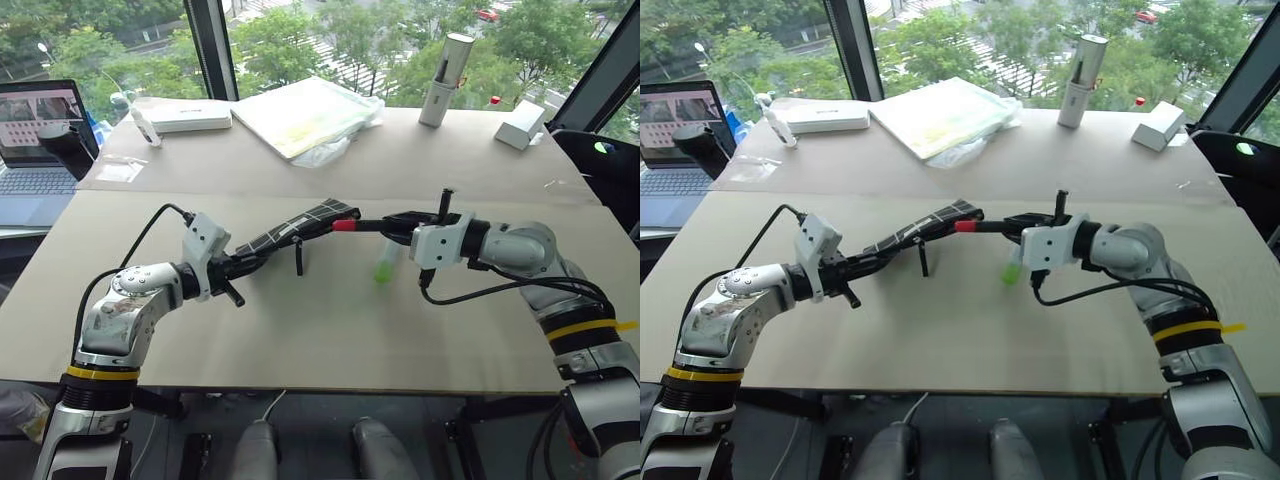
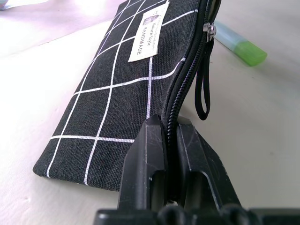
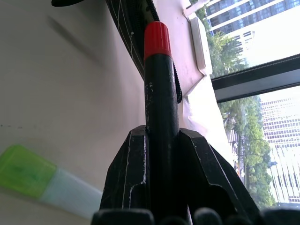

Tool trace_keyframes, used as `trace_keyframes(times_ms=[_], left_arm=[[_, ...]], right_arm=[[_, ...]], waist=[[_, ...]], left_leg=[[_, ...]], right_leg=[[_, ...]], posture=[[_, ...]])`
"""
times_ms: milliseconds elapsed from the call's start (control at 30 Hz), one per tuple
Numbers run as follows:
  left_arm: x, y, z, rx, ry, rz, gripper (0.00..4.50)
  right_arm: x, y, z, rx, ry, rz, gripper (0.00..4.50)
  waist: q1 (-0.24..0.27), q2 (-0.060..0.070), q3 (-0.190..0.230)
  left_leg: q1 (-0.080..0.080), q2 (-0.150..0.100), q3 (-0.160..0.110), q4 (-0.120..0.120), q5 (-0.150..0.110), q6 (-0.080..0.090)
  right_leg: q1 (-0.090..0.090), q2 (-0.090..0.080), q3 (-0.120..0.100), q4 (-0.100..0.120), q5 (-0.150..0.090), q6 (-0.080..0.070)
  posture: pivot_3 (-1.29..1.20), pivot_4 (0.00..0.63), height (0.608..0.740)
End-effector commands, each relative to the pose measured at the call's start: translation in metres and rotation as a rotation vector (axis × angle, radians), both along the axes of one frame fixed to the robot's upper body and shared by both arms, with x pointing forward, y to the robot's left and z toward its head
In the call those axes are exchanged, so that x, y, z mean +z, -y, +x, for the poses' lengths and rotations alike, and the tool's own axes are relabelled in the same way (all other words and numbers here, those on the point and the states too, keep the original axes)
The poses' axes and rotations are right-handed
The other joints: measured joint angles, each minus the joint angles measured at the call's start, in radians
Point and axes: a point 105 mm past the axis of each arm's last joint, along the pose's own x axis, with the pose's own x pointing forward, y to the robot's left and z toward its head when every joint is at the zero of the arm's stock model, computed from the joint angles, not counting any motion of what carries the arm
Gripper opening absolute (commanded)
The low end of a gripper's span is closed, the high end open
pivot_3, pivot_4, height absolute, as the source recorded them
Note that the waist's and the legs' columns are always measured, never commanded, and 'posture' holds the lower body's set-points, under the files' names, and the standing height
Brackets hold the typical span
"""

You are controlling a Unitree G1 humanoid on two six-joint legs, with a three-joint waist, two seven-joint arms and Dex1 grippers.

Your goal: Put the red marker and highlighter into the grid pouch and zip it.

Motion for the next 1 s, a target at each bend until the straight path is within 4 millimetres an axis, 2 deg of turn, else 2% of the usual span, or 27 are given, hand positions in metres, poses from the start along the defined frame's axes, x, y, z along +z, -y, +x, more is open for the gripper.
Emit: trace_keyframes(times_ms=[33,167,433,600,700,833,1000], left_arm=[[0.01,0.004,0.002,-0.02,0.046,0.004,0.0],[0.009,0.006,0.001,-0.028,0.045,0.005,0.0],[0.008,0.01,0.001,-0.039,0.04,0.003,0.0],[0.009,0.008,0.002,-0.028,0.04,-0.005,0.0],[0.009,0.008,0.001,-0.026,0.037,-0.005,0.0],[0.01,0.008,0.002,-0.027,0.038,-0.006,0.0],[0.01,0.008,0.004,-0.027,0.041,-0.006,0.0]], right_arm=[[0.024,0.001,0.004,-0.001,0.093,0.004,0.56],[0.018,-0.001,0.009,-0.008,0.103,-0.037,0.56],[0.02,-0.014,0.014,0.02,0.142,-0.056,0.56],[0.036,-0.004,0.012,0.012,0.168,0.012,0.56],[0.046,-0.003,0.003,0.045,0.183,0.073,0.56],[0.033,0.0,-0.008,0.075,0.15,0.046,0.56],[0.019,0.003,-0.009,0.063,0.128,0.012,0.56]], waist=[[-0.002,0.0,0.0],[-0.001,0.0,0.0],[-0.001,0.0,0.0],[0.001,0.0,0.0],[0.0,0.0,0.0],[0.002,0.0,0.0],[0.0,0.0,0.0]], left_leg=[[0.0,0.0,0.0,0.0,0.0,0.0],[0.0,0.0,0.0,0.0,0.0,0.0],[0.0,0.0,0.0,0.0,0.0,0.0],[0.0,0.0,0.0,0.0,0.0,0.0],[0.0,0.0,0.0,0.0,0.0,0.0],[0.0,0.0,0.0,0.0,0.0,0.0],[0.0,0.0,0.0,0.001,0.0,0.0]], right_leg=[[0.0,0.0,0.0,0.0,0.0,0.0],[0.0,0.0,0.0,0.0,0.0,0.0],[0.0,0.0,0.0,0.0,0.0,0.0],[0.0,0.0,0.0,0.0,0.0,0.0],[0.0,0.0,0.0,0.0,0.0,0.0],[0.001,0.0,0.0,0.0,0.0,0.0],[0.0,0.0,0.0,0.001,0.0,0.0]], posture=[[0.0,0.15,0.74],[0.0,0.15,0.74],[0.0,0.15,0.74],[0.0,0.15,0.74],[0.0,0.15,0.74],[0.0,0.15,0.74],[0.0,0.15,0.74]])
